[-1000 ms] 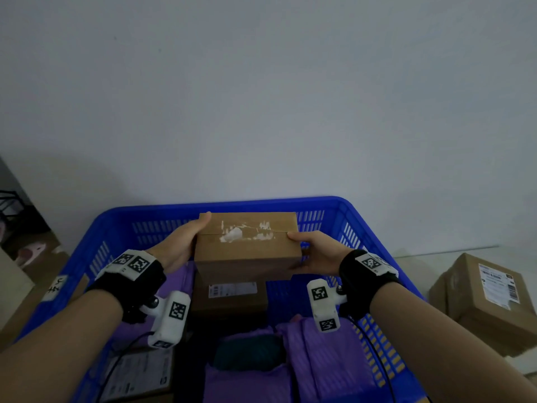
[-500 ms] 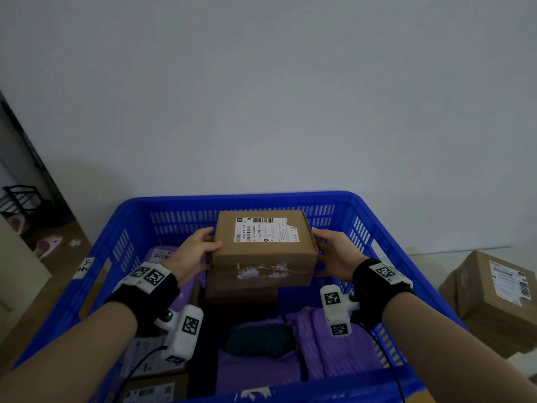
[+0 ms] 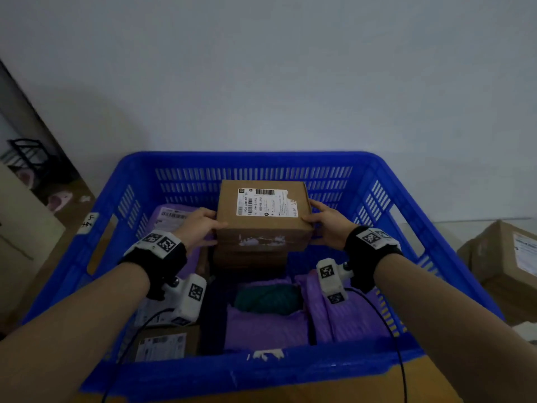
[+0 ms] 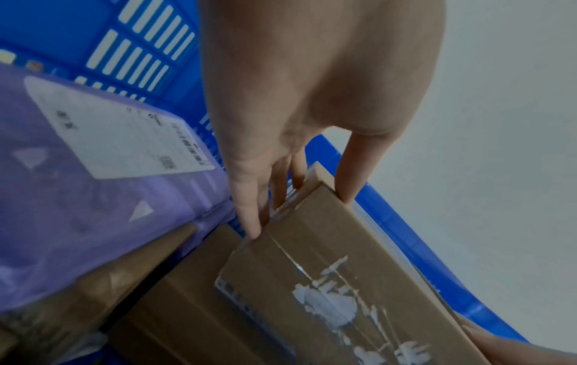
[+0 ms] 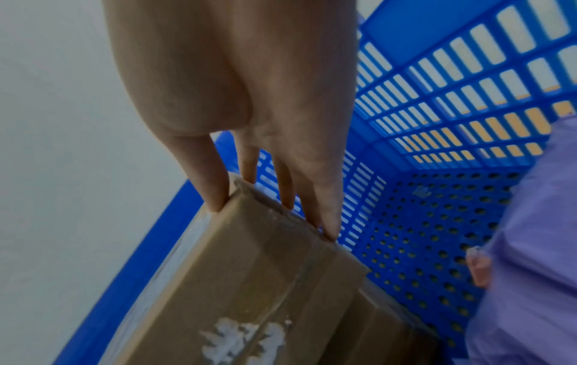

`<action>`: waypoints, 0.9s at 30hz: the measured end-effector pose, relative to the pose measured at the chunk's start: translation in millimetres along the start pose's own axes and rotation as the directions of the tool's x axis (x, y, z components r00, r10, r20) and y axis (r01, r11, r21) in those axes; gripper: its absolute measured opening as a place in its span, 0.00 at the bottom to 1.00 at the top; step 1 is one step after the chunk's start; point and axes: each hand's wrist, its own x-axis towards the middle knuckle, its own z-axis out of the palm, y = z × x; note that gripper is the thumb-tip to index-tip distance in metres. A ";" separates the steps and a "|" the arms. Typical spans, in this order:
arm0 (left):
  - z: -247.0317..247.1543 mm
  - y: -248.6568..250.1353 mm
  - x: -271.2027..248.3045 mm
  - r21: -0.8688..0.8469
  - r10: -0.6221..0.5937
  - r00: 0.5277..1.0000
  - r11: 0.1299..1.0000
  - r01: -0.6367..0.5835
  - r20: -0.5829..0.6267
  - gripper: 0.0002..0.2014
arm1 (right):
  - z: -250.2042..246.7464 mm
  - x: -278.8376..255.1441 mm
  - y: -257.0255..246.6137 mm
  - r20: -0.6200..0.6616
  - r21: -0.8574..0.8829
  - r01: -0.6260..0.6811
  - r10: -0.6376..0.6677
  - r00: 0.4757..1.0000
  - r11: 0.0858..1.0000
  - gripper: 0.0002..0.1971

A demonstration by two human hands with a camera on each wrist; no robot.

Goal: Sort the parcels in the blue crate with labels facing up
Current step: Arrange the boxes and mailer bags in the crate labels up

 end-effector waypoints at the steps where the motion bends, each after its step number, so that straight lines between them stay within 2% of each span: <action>1: 2.0 -4.6 4.5 0.000 -0.015 1.000 1.000 0.015 -0.002 0.20 | 1.2 5.5 3.9 -0.011 -0.006 -0.020 0.020 1.000 1.000 0.32; 6: 12.6 -18.2 22.9 0.027 -0.044 0.997 0.999 0.046 -0.060 0.21 | 8.7 31.0 21.3 -0.061 -0.022 -0.099 0.097 0.993 0.995 0.30; 9: 12.3 -26.5 32.1 -0.026 -0.076 0.990 0.997 0.073 -0.118 0.20 | 14.7 43.2 23.8 -0.046 -0.016 -0.142 0.141 0.989 0.990 0.28; 13: 8.4 -30.3 42.6 -0.094 -0.110 0.967 0.991 0.091 -0.228 0.21 | 18.3 57.5 16.1 -0.033 -0.025 -0.139 0.138 0.990 0.990 0.25; 17: 5.7 -29.6 47.1 -0.052 -0.106 0.955 0.994 0.095 -0.279 0.22 | 19.2 65.3 9.5 0.017 -0.036 -0.140 0.140 0.990 0.990 0.25; 20: 4.5 -28.1 42.1 0.063 0.002 0.952 0.998 0.018 -0.305 0.24 | 17.4 63.2 8.8 0.039 -0.045 -0.138 0.140 0.989 0.989 0.28; 22: 3.1 -26.7 34.5 0.212 0.148 0.945 0.973 -0.087 -0.290 0.24 | 15.5 61.5 8.8 0.040 -0.078 -0.141 0.144 0.989 0.987 0.28; 25: 6.2 -18.6 20.3 0.489 0.382 0.885 0.845 -0.217 -0.267 0.22 | 11.0 54.8 6.6 0.042 -0.173 -0.147 0.156 0.987 0.974 0.23; 27: 13.1 -8.7 10.0 0.615 0.482 0.849 0.742 -0.265 -0.215 0.21 | 4.2 52.3 5.7 0.038 -0.224 -0.146 0.159 0.987 0.963 0.23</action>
